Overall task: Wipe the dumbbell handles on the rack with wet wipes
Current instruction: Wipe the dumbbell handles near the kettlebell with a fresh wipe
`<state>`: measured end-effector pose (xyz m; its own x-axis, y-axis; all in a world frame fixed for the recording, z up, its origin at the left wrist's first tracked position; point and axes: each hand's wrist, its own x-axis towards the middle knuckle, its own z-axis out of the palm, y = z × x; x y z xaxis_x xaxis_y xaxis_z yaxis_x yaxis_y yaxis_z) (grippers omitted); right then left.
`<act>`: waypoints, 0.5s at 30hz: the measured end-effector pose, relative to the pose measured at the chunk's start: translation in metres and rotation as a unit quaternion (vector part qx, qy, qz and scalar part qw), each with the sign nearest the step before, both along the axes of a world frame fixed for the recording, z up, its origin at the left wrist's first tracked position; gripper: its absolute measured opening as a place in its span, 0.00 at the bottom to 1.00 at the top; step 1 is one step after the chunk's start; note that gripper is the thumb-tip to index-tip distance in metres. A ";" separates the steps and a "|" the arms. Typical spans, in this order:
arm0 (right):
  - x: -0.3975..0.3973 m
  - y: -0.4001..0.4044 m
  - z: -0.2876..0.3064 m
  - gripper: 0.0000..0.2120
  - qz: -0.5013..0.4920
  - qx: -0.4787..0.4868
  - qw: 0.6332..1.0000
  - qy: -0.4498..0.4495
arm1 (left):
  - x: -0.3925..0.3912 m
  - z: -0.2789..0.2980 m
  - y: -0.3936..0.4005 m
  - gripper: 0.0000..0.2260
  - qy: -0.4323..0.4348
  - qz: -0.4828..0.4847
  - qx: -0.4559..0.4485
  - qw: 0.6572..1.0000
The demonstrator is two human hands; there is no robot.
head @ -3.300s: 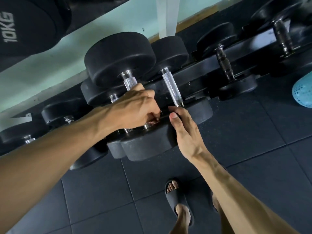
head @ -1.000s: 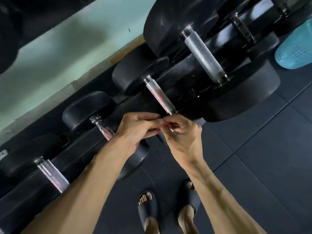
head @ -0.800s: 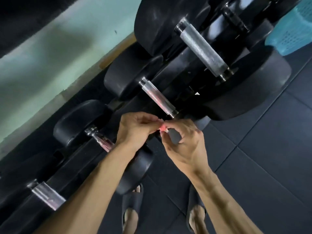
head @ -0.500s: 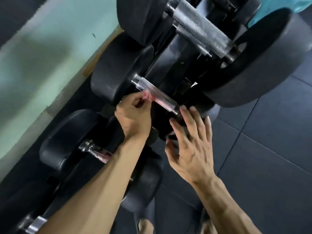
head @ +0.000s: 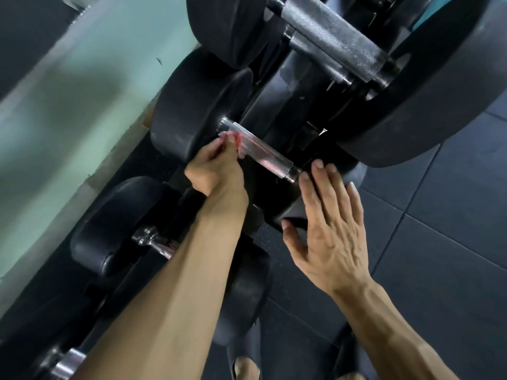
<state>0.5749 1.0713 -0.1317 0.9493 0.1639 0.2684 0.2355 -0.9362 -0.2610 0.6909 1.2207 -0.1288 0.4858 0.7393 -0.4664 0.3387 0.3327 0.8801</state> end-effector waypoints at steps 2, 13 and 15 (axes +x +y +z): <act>0.002 -0.003 0.001 0.36 0.007 -0.012 1.000 -0.007 | -0.001 0.001 -0.003 0.05 0.002 -0.011 -0.040 0.999; 0.035 -0.012 0.016 0.34 0.087 -0.030 0.996 -0.023 | 0.008 0.012 0.004 0.06 0.013 0.045 -0.130 0.990; 0.048 -0.011 0.018 0.31 0.101 -0.024 0.994 -0.029 | -0.007 0.013 -0.002 0.05 0.013 -0.019 -0.171 0.985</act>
